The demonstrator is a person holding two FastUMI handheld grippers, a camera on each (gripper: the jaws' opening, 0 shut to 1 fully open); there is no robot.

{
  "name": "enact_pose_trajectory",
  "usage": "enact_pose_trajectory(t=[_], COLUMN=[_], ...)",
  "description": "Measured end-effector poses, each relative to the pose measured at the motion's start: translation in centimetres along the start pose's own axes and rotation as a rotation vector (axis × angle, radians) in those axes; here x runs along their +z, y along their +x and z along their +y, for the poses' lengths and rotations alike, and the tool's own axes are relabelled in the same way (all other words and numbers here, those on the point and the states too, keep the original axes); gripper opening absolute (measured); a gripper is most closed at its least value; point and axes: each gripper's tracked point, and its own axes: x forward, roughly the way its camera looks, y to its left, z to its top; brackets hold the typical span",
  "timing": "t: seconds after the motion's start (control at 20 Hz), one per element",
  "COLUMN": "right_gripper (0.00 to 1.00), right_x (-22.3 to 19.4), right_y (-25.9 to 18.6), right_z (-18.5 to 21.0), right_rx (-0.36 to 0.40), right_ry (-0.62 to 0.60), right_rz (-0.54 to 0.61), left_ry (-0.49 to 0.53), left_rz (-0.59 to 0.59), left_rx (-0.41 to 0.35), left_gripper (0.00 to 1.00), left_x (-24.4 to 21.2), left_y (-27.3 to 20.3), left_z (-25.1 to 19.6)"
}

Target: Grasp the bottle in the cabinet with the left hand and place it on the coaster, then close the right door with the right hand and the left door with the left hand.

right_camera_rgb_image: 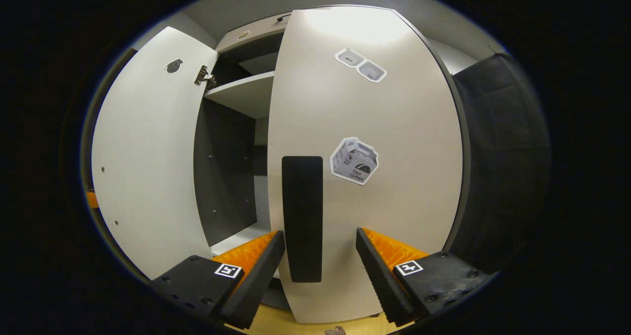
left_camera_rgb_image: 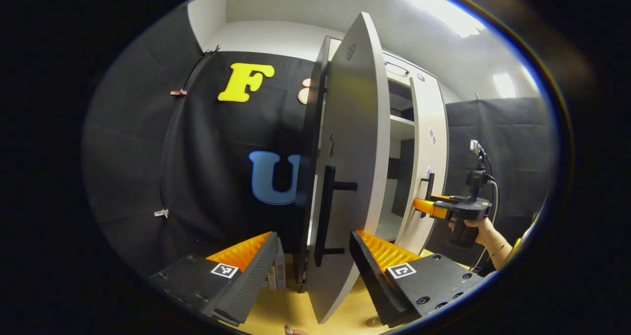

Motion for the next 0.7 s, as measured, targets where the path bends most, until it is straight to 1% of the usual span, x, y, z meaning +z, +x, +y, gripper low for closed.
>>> enact_pose_trajectory(t=[0.05,0.1,0.15,0.3,0.35,0.4,0.55,0.7], right_gripper=[0.97,0.98,0.98,0.98,0.98,0.98,0.97,0.97], right_x=[0.3,0.7,1.0,1.9,2.1,2.4,3.0,3.5], right_y=[-1.2,-2.5,-3.7,-6.2,-6.8,-7.4,-9.3,-9.9], right_z=[-0.3,-0.6,-0.9,-2.0,-2.2,-2.5,-3.5,-3.9], right_rx=[-0.004,-0.006,-0.009,-0.022,-0.024,-0.023,-0.03,-0.031], right_ry=[-0.008,-0.019,-0.03,-0.046,-0.038,-0.027,-0.018,-0.043], right_rz=[-0.009,-0.018,-0.025,-0.034,-0.039,-0.041,-0.05,-0.058], left_ry=[0.01,0.014,0.013,-0.025,-0.047,-0.059,-0.056,-0.038], left_rz=[0.002,0.003,0.0,-0.005,-0.009,-0.005,-0.015,-0.02], left_rx=[-0.014,-0.027,-0.045,-0.116,-0.126,-0.122,-0.134,-0.172], left_gripper=[0.93,0.89,0.93,0.93,0.88,0.93,0.93,0.93], left_x=[-0.1,-0.1,-0.1,-0.4,-0.5,-0.8,-0.8,-1.0], left_y=[0.2,0.5,0.7,1.4,2.0,2.4,3.6,4.7], left_z=[-0.5,-1.1,-1.9,-4.4,-5.0,-5.1,-6.5,-8.4])
